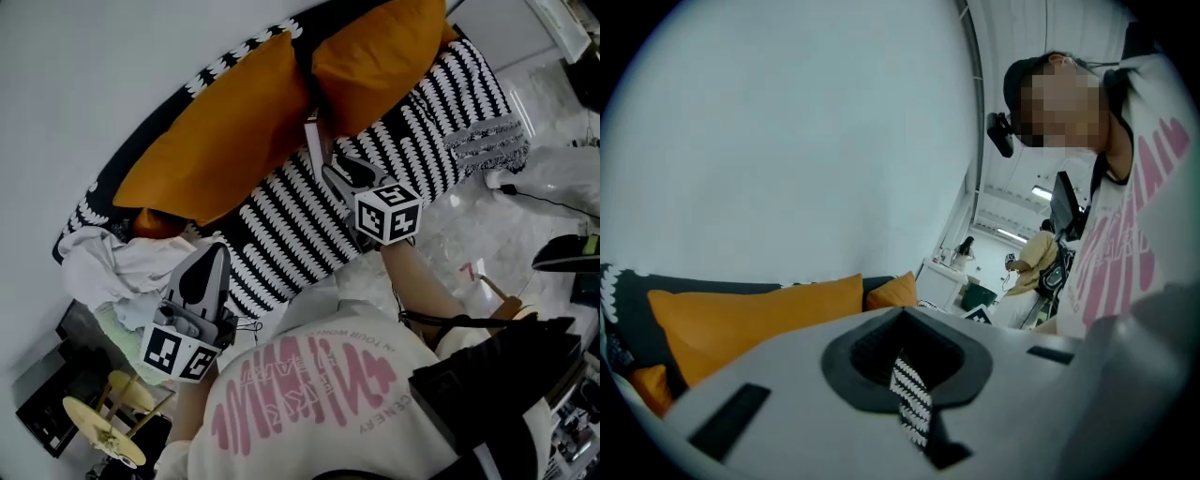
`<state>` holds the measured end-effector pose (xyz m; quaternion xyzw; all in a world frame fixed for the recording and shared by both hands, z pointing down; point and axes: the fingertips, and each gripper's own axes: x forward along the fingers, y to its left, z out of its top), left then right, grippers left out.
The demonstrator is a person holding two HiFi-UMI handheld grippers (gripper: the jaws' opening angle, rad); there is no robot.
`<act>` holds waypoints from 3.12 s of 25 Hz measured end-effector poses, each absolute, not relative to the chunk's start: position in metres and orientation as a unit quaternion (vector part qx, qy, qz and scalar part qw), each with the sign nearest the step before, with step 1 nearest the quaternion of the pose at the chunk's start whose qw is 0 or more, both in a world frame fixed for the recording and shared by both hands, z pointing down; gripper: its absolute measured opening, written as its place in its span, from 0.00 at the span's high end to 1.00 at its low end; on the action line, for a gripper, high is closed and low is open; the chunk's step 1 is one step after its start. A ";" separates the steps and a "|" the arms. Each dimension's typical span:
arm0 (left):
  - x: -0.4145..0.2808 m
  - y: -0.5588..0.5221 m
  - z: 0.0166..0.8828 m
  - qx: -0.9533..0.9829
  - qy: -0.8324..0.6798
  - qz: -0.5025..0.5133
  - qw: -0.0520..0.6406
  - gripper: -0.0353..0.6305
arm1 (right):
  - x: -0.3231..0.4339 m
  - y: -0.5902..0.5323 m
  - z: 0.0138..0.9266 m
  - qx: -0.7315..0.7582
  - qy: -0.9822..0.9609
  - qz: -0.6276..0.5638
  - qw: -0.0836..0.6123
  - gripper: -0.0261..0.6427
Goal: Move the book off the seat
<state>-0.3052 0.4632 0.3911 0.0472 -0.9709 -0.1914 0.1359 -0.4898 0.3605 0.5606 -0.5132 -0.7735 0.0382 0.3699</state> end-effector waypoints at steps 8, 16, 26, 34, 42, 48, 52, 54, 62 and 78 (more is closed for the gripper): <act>-0.321 0.473 0.403 0.045 -0.968 -0.204 0.142 0.94 | -0.511 0.389 0.590 -0.489 -0.780 0.000 0.391 0.61; -0.302 0.489 0.416 0.013 -0.962 -0.217 0.162 0.94 | -0.515 0.405 0.626 -0.441 -0.785 -0.048 0.431 0.54; -0.293 0.490 0.428 0.005 -0.956 -0.236 0.171 0.94 | -0.529 0.394 0.655 -0.365 -0.801 -0.065 0.470 0.54; -0.287 0.481 0.431 0.018 -0.955 -0.241 0.171 0.94 | -0.531 0.374 0.646 -0.365 -0.809 -0.061 0.456 0.65; -0.296 0.441 0.432 0.065 -0.945 -0.285 0.150 0.94 | -0.507 0.334 0.621 -0.343 -0.808 0.049 0.477 0.68; -0.280 0.407 0.423 0.094 -0.947 -0.279 0.127 0.94 | -0.475 0.295 0.581 -0.366 -0.818 0.100 0.433 0.70; -0.253 0.381 0.408 0.116 -0.952 -0.260 0.114 0.94 | -0.445 0.261 0.550 -0.361 -0.821 0.143 0.418 0.71; -0.248 0.376 0.396 0.123 -0.956 -0.249 0.097 0.94 | -0.435 0.245 0.532 -0.359 -0.822 0.175 0.407 0.71; -0.228 0.340 0.352 0.169 -0.959 -0.219 0.055 0.94 | -0.394 0.189 0.455 -0.355 -0.781 0.365 0.361 0.71; -0.200 0.298 0.292 0.255 -0.953 -0.165 0.003 0.94 | -0.319 0.127 0.300 -0.422 -0.668 0.579 0.199 0.71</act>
